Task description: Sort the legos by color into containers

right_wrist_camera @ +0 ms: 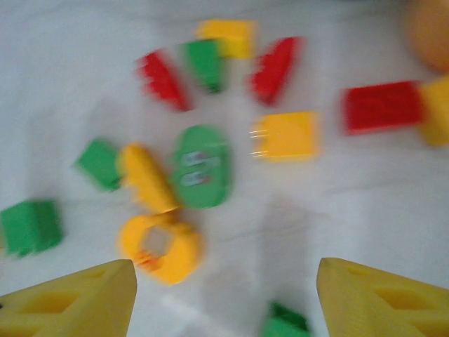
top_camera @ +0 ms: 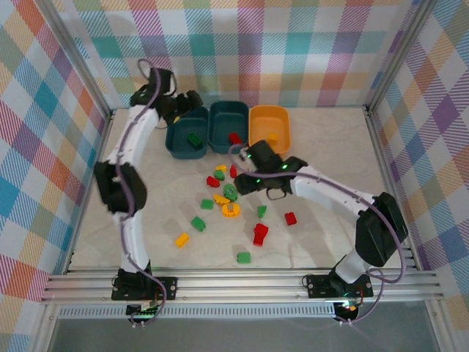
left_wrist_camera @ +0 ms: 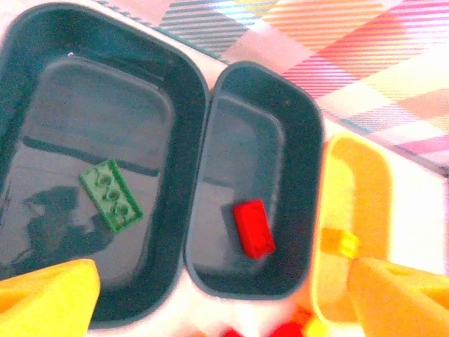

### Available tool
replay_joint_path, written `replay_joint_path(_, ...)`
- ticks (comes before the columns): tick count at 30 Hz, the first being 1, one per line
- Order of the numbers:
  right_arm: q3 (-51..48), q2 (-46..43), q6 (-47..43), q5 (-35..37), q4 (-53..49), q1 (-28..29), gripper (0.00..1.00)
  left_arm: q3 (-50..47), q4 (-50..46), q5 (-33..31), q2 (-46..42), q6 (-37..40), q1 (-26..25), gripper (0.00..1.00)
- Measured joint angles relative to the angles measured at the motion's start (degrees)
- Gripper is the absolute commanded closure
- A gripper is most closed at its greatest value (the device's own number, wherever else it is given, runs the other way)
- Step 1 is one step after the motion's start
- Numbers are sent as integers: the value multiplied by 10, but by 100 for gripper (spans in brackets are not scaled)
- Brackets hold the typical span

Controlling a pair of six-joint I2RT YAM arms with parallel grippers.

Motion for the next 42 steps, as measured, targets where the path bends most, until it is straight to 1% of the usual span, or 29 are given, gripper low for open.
replay_joint_path(1,10,8,-7,-1,-2,34,33,-98,38,4,-73,-27,12,4)
replay_joint_path(3,30,31,-17,-3,-4,90,33,-261,99,7,-189,-75,45,2)
replay_joint_path(5,46,59,-28,-12,-4,138,31,-395,145,4,-264,-117,78,0)
replay_joint_path(6,56,77,-34,-18,-7,163,31,-461,162,2,-290,-137,99,0)
replay_joint_path(8,77,114,-42,-23,-11,197,31,-574,177,4,-315,-169,133,0)
replay_joint_path(11,104,167,-57,-20,-13,232,30,-694,172,16,-335,-188,177,0)
replay_joint_path(13,125,202,-69,-7,-19,248,30,-740,158,28,-358,-189,202,0)
replay_joint_path(17,174,273,-100,35,-26,275,26,-772,149,53,-427,-181,245,0)
replay_joint_path(22,218,323,-148,85,-31,289,24,-803,155,73,-494,-173,302,0)
replay_joint_path(25,250,349,-176,113,-33,289,23,-822,155,92,-502,-171,320,0)
replay_joint_path(29,257,358,-207,136,-31,288,22,-825,149,108,-504,-163,324,0)
replay_joint_path(35,269,368,-245,133,-26,279,21,-822,145,120,-524,-151,327,0)
replay_joint_path(39,280,372,-269,106,-17,273,20,-799,130,124,-529,-142,328,0)
replay_joint_path(42,282,373,-288,80,-7,269,21,-786,129,131,-532,-136,328,0)
